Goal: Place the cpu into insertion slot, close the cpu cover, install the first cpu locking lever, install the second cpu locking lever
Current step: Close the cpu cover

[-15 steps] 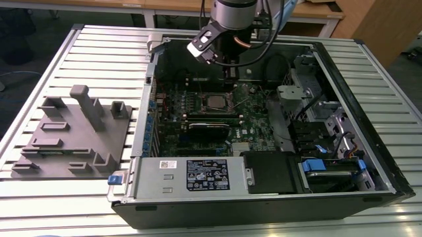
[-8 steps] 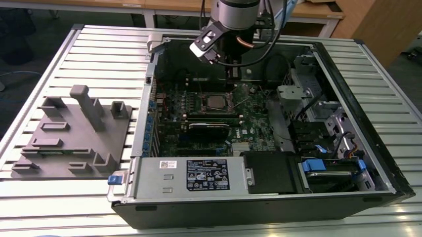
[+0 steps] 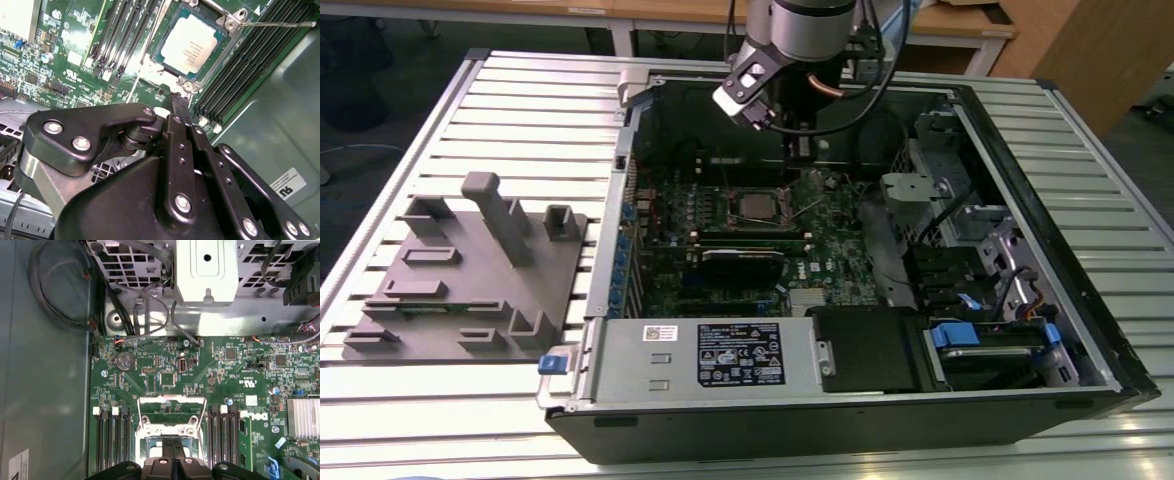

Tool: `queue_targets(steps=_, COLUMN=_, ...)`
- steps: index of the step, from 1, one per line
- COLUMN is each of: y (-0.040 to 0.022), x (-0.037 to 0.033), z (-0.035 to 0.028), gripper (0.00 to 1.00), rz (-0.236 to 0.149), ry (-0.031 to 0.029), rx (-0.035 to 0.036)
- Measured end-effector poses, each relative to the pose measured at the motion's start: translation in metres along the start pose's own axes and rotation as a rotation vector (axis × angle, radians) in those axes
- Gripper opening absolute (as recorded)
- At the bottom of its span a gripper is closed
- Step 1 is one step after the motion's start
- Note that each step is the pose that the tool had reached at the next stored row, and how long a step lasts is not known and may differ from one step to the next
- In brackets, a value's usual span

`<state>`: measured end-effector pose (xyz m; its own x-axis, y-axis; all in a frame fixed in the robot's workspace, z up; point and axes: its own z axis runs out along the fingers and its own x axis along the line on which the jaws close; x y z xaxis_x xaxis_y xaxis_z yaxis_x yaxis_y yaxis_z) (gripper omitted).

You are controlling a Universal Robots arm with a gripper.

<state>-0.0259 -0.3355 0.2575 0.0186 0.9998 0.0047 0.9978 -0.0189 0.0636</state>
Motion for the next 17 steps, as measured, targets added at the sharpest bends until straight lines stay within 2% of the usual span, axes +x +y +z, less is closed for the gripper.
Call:
queue_targets(steps=8, y=0.0073, x=0.0001, z=0.0005, gripper=0.10, rz=0.000, ry=0.0000, rx=0.0000)
queue_targets(steps=17, y=0.0114, x=0.0002, z=0.0007, gripper=0.10, rz=0.000, ry=0.0000, rx=0.0000)
